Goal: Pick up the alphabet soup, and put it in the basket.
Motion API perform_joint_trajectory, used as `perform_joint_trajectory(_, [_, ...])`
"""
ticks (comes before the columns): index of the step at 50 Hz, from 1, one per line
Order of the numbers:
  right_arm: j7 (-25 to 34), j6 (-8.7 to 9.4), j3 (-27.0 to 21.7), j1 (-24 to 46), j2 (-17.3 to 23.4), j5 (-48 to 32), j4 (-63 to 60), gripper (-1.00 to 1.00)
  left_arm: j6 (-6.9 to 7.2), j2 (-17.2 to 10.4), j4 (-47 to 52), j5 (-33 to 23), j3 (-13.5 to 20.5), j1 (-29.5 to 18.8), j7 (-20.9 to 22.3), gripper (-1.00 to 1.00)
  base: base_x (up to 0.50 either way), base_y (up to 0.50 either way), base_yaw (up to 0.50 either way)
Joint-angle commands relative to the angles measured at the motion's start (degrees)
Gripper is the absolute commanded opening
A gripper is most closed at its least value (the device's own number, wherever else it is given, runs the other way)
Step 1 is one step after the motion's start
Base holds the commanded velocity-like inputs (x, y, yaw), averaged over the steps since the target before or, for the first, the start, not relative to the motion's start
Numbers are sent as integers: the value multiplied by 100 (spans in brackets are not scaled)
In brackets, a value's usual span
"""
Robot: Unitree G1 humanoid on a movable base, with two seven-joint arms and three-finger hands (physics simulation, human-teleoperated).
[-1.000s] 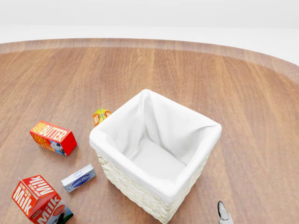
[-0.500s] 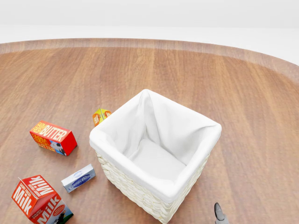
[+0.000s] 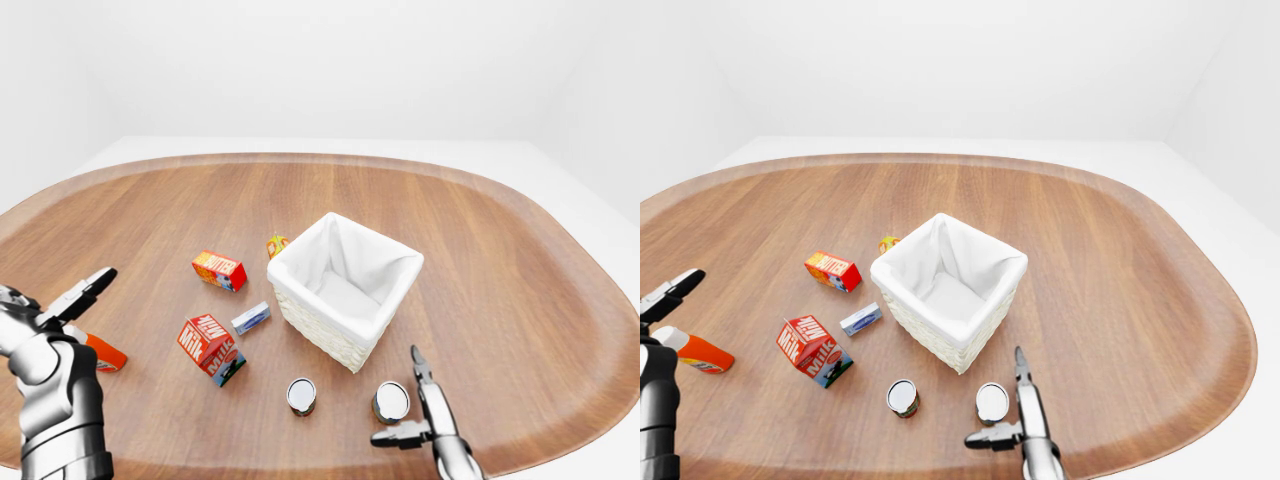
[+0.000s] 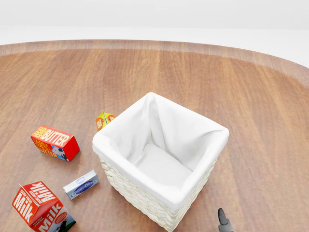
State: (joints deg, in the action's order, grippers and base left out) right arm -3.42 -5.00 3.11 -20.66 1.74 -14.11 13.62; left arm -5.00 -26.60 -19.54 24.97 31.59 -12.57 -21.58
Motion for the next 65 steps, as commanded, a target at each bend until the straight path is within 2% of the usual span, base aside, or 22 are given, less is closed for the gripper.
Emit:
perform_joint_trajectory(1, [-91, 0, 17, 166, -8, -121, 237, 100, 0, -10, 96, 17, -1, 32, -27, 100, 0, 0, 0])
perform_joint_trajectory(21, [-130, 0, -13, 368, -4, -162, 505, 100, 0, -1, 99, -10, 10, 21, -25, 100, 0, 0, 0])
perform_joint_trajectory(50, [-371, 0, -57, 870, 19, -321, 1621, 100, 0, 11, 48, -20, 19, 5, 7, 100, 0, 0, 0])
perform_joint_trajectory(51, [-375, 0, -60, 880, 20, -326, 1666, 83, 0, 8, 52, -16, 17, 8, 3, 100, 1, 0, 0])
perform_joint_trajectory(52, [-415, 0, -71, 922, 28, -350, 1781, 24, 0, 9, 4, -18, 12, -3, 14, 100, 0, 0, 0])
perform_joint_trajectory(53, [-428, 0, -79, 958, 35, -355, 1865, -23, 0, 6, -20, -20, 6, -8, 18, 100, 1, 0, 0])
perform_joint_trajectory(54, [-451, 0, -90, 1008, 44, -372, 1969, -100, 0, 9, -135, -25, -4, -33, 50, 100, 0, 0, 0])
perform_joint_trajectory(65, [-382, 0, -134, 889, 56, -337, 1766, -100, 0, 14, 141, -24, 30, 35, -19, 100, 0, 0, 0])
